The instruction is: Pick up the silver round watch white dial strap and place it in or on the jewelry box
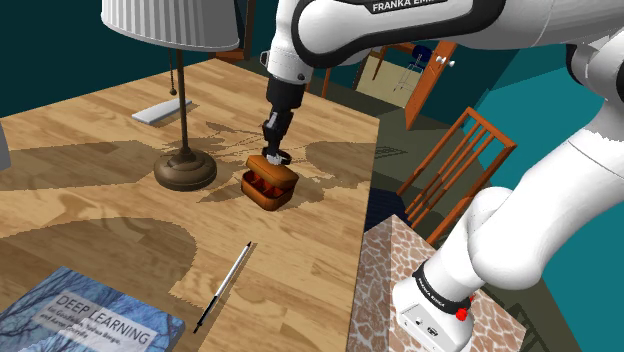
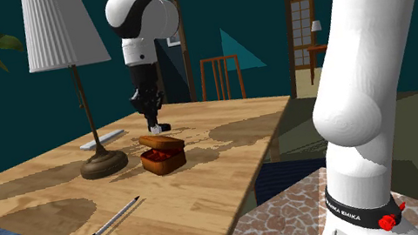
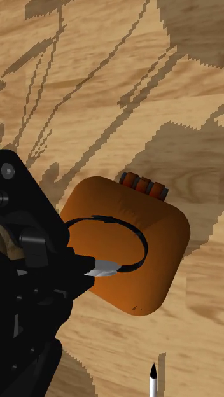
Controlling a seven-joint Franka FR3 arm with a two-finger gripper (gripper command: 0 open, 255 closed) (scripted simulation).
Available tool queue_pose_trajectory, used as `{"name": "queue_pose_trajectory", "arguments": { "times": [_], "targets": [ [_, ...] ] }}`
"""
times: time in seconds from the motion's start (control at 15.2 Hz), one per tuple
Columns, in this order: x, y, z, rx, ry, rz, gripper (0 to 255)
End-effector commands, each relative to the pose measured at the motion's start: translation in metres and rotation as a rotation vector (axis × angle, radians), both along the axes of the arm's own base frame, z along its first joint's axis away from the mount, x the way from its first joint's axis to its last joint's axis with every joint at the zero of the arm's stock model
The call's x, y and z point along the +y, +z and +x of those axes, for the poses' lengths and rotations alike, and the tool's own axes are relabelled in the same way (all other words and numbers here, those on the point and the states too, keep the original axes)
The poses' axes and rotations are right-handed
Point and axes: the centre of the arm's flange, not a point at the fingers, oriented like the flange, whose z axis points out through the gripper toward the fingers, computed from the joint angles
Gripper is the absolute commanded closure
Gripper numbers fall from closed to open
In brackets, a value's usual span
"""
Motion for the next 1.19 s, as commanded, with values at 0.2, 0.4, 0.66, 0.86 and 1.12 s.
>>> {"name": "queue_pose_trajectory", "arguments": {
  "times": [0.2,0.4,0.66,0.86,1.12],
  "targets": [
    [0.0,0.0,0.0,0.0,0.0,0.0,0],
    [0.0,0.0,0.0,0.0,0.0,0.0,0],
    [-0.004,0.05,0.003,0.0,0.0,0.0,0],
    [-0.004,0.05,0.003,0.0,0.0,0.0,0],
    [-0.004,0.05,0.003,0.0,0.0,0.0,0]
  ]
}}
